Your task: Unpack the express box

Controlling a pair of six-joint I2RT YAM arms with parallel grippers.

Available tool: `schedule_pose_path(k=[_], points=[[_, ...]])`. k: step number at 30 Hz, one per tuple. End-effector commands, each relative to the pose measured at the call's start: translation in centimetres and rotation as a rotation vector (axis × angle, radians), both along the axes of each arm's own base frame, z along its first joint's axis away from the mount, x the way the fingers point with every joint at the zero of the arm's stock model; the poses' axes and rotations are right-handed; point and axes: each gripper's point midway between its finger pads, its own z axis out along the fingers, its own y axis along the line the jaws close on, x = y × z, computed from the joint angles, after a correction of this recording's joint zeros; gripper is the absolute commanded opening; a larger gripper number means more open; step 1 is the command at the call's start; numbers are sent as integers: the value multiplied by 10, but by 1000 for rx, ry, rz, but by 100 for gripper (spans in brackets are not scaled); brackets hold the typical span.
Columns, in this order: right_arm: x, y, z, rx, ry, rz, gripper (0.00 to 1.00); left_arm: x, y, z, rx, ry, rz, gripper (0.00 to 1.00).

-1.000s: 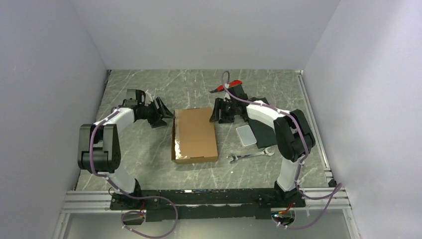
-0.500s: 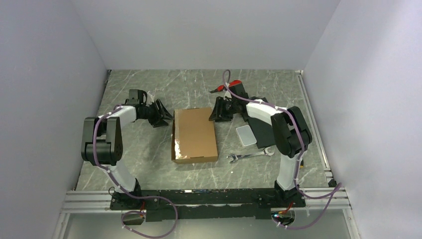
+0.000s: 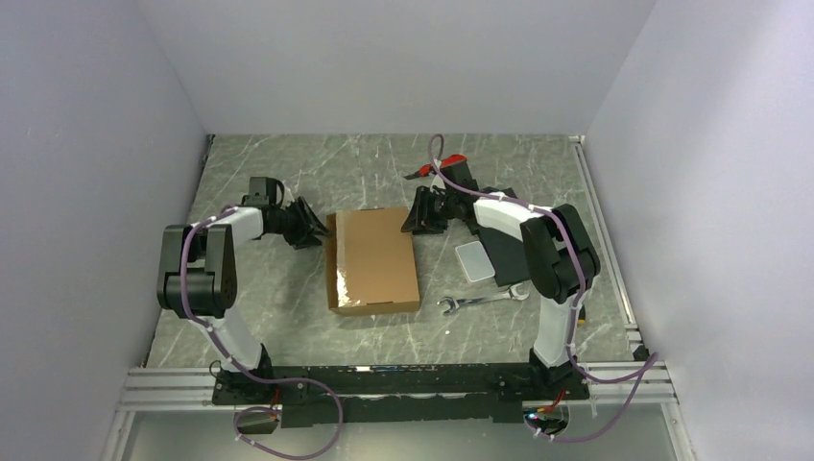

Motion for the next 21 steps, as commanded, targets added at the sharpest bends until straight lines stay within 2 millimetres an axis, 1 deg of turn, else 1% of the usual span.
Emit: schedule_pose_path(k=[1,4,7,9,11,13,15,20,21], points=[[4,-11,-23,-57,7,-37,43,-18,21,-37,35,103,98,47],[3,-11,-24,-57,10,-34,43,-16,14,-33,-14,83,72,48],[3,-11,-22,-56,4,-30,43,-14,1,-19,-94,45,20,53],[3,-11,-19,-56,-3,-27,43,-18,-7,-9,-138,24,-17,58],[3,-12,-16,-57,-11,-24,43,-27,-15,-2,-185,15,-45,61],[3,-13,-14,-62,-17,-21,43,-39,-20,1,-208,11,-59,61],[2,-13,-12,-63,-20,-18,43,-54,-21,-3,-206,24,-59,60],[-2,-14,-9,-55,-27,-17,43,-87,-26,-21,-218,67,-41,51],[-4,-13,-9,-54,-25,-14,43,-93,-33,-23,-220,72,-56,50]])
